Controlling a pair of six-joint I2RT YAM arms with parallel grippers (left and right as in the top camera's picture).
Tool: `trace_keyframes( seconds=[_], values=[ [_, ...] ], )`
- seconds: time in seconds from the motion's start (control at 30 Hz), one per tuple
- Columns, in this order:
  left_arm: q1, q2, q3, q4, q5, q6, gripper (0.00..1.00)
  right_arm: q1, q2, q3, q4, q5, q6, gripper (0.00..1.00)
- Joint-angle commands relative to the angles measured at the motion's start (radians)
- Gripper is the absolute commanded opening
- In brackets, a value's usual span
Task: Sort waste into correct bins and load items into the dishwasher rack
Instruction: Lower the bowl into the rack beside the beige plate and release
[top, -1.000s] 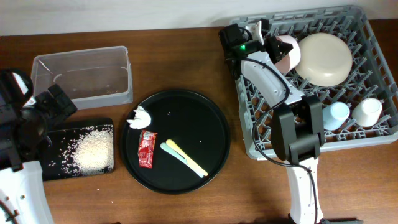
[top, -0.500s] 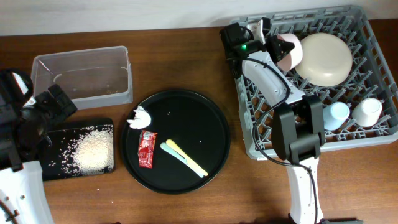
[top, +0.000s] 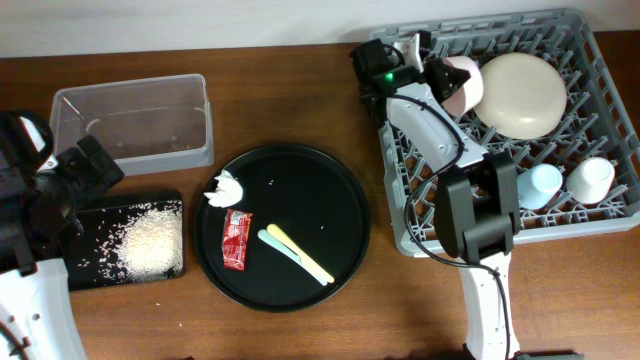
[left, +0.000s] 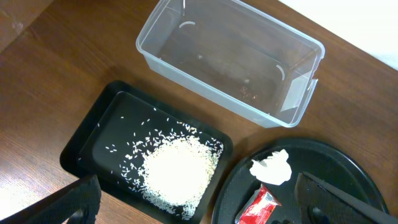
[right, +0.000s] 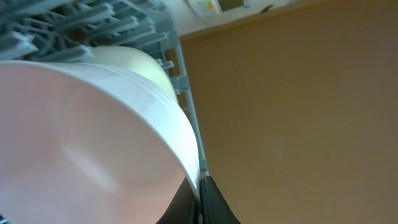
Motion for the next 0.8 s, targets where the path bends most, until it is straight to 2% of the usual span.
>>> trace_keyframes(
  seconds=[0.0, 0.27, 0.4, 0.53, 0.6, 0.67, 0.77],
  values=[
    [0.007, -0.002, 0.013, -0.001, 0.0, -0.01, 0.99, 0.027, 0.013, 0.003, 0.0, -0.064, -0.016, 0.04],
    [0.007, -0.002, 0.013, -0.001, 0.0, -0.01, 0.99, 0.025, 0.013, 0.002, -0.001, -0.068, -0.016, 0.04],
    [0.007, -0.002, 0.013, -0.001, 0.0, -0.01, 0.99, 0.026, 0.013, 0.002, -0.027, -0.192, -0.034, 0.05],
    [0.007, -0.002, 0.013, -0.001, 0.0, -0.01, 1.0, 0.026, 0.013, 0.002, -0.034, -0.176, -0.034, 0.04],
    [0.007, -0.002, 0.013, -0.001, 0.0, -0.01, 0.99, 0.027, 0.013, 0.002, -0.035, -0.18, -0.034, 0.05],
    [0.007, -0.002, 0.013, -0.001, 0.0, -0.01, 0.99, 0.037, 0.013, 0.002, -0.034, -0.185, -0.034, 0.11],
    [0.007, -0.002, 0.013, -0.001, 0.0, -0.01, 0.99, 0.056, 0.013, 0.002, -0.034, -0.204, -0.035, 0.12]
  ],
)
